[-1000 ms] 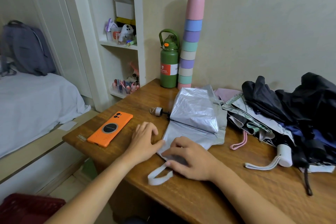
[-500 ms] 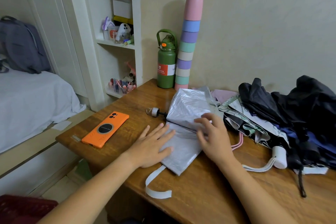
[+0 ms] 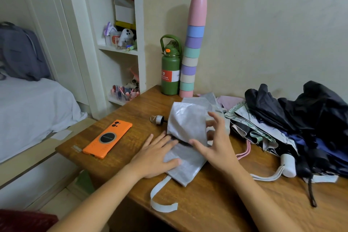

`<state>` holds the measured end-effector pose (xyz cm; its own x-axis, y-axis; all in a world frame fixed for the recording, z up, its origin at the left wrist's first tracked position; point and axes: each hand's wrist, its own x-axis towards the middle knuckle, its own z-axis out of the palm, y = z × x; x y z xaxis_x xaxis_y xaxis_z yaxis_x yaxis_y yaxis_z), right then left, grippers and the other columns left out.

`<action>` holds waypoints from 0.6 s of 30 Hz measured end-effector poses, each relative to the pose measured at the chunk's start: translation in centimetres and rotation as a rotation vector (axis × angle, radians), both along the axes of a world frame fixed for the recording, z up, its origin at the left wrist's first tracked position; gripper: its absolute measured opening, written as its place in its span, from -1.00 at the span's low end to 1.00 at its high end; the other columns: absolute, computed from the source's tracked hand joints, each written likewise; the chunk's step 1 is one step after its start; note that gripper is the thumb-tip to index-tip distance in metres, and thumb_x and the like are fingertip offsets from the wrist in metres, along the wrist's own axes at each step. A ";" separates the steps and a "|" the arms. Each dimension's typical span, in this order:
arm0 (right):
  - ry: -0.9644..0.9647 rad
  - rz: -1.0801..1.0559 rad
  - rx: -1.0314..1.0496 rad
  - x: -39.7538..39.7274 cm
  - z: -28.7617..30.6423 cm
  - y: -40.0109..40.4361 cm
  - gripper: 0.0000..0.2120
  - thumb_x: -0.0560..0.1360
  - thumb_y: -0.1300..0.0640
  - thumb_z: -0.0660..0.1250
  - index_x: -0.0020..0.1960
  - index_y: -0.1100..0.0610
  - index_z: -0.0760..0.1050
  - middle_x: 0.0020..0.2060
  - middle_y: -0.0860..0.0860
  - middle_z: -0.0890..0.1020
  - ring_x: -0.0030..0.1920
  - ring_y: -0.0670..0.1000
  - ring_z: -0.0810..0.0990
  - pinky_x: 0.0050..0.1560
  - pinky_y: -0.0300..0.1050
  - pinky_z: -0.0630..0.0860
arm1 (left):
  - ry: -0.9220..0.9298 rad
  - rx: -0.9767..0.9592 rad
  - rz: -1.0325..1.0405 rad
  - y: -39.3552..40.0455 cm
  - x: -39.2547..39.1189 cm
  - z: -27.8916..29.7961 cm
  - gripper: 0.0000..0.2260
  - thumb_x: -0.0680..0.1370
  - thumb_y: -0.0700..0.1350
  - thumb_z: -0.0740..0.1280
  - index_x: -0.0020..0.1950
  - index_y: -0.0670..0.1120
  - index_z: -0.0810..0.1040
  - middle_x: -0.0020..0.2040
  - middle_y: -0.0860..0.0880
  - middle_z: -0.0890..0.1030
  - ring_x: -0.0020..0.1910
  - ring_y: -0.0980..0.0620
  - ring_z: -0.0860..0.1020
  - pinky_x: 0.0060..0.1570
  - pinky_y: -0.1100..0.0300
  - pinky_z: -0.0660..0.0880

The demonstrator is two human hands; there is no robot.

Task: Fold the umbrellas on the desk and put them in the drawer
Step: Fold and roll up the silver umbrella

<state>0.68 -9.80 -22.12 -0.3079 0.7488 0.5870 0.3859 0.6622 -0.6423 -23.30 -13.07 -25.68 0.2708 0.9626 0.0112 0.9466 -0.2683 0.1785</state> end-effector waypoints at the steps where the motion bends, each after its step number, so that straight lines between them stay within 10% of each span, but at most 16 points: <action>1: 0.027 0.044 -0.064 -0.1 0.1 -0.4 -0.13 0.44 -0.14 0.54 0.55 -0.02 0.10 0.29 -0.42 0.33 0.21 -0.20 0.53 0.07 -0.28 0.56 | -0.071 0.010 0.016 -0.1 0.0 0.2 -0.31 0.60 0.42 0.01 0.67 0.14 0.08 0.67 0.16 0.00 0.63 0.22 -0.20 0.62 -0.01 -0.22; 3: 0.074 0.128 -0.200 -0.2 0.2 -1.0 -0.33 0.53 -0.26 0.39 0.52 -0.11 0.22 0.26 -0.40 0.46 0.15 -0.25 0.58 0.04 -0.32 0.52 | -0.328 0.018 0.097 0.0 -0.1 0.5 -0.44 0.67 0.29 0.04 0.61 0.08 0.28 0.66 0.14 0.13 0.63 0.24 -0.08 0.62 0.08 -0.11; 5: 0.132 0.229 -0.320 -0.1 0.2 -1.5 -0.48 0.60 -0.38 0.09 0.32 -0.09 0.55 -0.16 0.00 0.68 -0.23 0.03 0.63 -0.16 -0.16 0.47 | -0.709 -0.026 0.262 -0.2 -0.3 0.9 -0.57 0.73 0.17 0.03 0.55 0.08 0.39 0.60 0.11 0.29 0.61 0.16 0.13 0.55 0.13 0.08; 11: 0.173 0.258 -0.265 -0.8 0.6 -2.6 -0.21 0.66 -0.24 -0.19 -0.18 0.11 0.72 -0.65 0.04 0.39 -0.57 0.00 0.41 -0.32 -0.19 0.37 | -1.063 -0.101 0.362 -1.0 -0.5 1.9 -0.50 0.70 0.26 -0.08 0.42 0.10 0.47 0.20 0.18 0.54 0.17 0.30 0.46 0.14 0.30 0.30; 18: -0.018 -0.141 0.417 0.1 0.8 -1.6 -0.58 0.64 -0.16 0.15 0.16 0.20 0.46 -0.07 -0.01 0.49 -0.10 -0.04 0.47 -0.09 -0.10 0.42 | -1.007 -0.066 0.401 -0.4 -0.6 1.4 -0.49 0.70 0.28 -0.07 0.43 0.11 0.49 0.20 0.10 0.60 0.27 0.15 0.49 0.18 0.22 0.30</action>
<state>0.75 -11.37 -21.33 -0.2327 0.4846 0.8432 0.4995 0.8035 -0.3239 -23.86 -13.48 -24.27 -0.1680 0.9858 -0.0031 0.3739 0.0666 0.9251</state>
